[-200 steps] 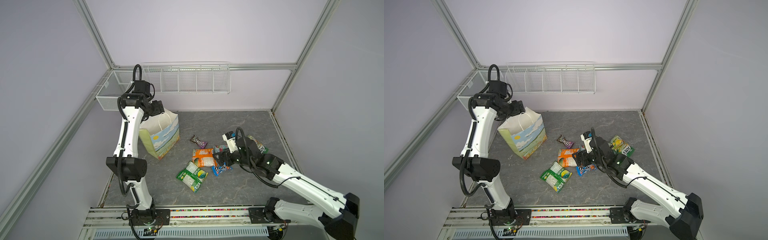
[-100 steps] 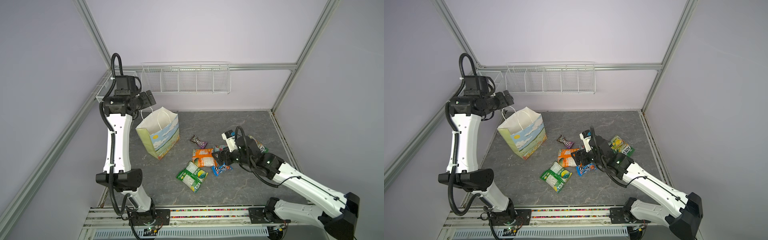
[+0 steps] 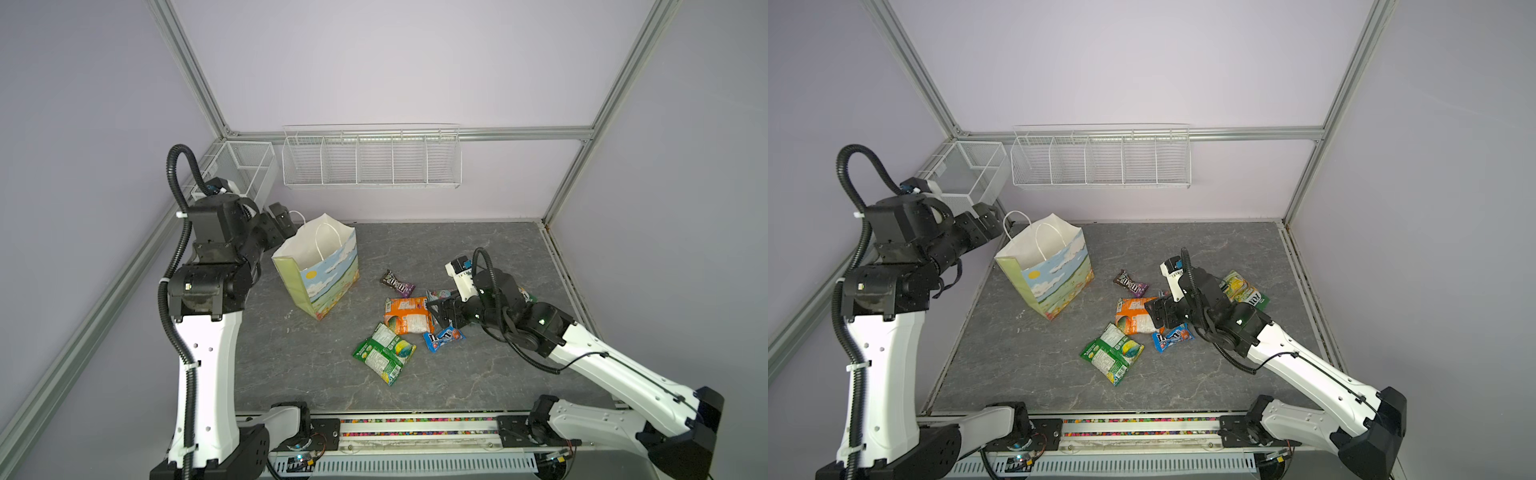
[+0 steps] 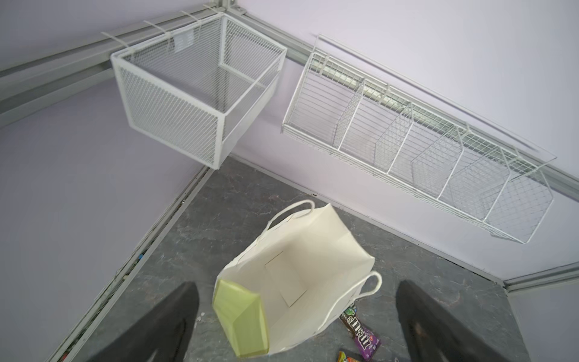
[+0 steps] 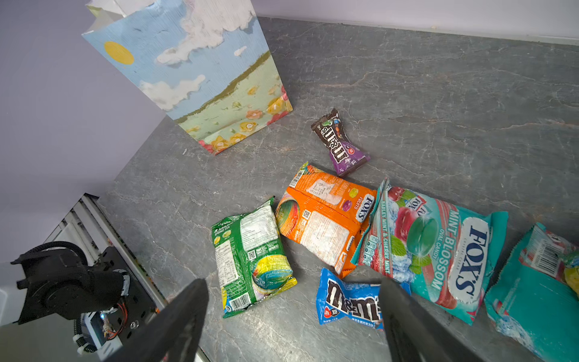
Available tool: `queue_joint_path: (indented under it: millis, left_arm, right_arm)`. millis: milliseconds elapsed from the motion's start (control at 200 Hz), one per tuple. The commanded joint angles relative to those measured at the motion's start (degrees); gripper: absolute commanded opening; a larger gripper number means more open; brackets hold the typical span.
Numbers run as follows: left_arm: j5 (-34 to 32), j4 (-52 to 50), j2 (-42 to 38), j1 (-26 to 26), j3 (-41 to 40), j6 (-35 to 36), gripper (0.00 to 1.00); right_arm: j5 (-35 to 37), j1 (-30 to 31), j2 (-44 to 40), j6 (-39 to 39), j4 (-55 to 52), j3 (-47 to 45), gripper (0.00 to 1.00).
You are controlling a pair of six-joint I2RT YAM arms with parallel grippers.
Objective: Place the snacks into the paper bag
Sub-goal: Pick up the paper bag from the middle-left of the table.
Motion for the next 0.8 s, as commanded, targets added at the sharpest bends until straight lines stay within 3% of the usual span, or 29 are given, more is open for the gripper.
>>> queue_joint_path:
  millis: [0, 215, 405, 795]
  left_arm:
    - [-4.88, 1.37, -0.24, 0.77, -5.41, -1.74, 0.99]
    - [7.6, 1.79, 5.37, 10.57, -7.44, -1.19, 0.99]
    - [14.32, 1.39, 11.5, 11.25, -5.87, 0.76, 0.99]
    - [14.79, 2.33, 16.99, 11.24, -5.48, 5.49, 0.92]
  right_arm:
    - [0.17, 0.42, -0.58, -0.86, -0.78, 0.31, 0.88]
    - [-1.45, 0.37, -0.11, -0.57, 0.21, -0.43, 0.88]
    - [-2.62, 0.46, 0.19, -0.71, 1.77, -1.27, 0.88]
    - [-3.37, 0.42, 0.83, -1.91, 2.83, -1.65, 0.88]
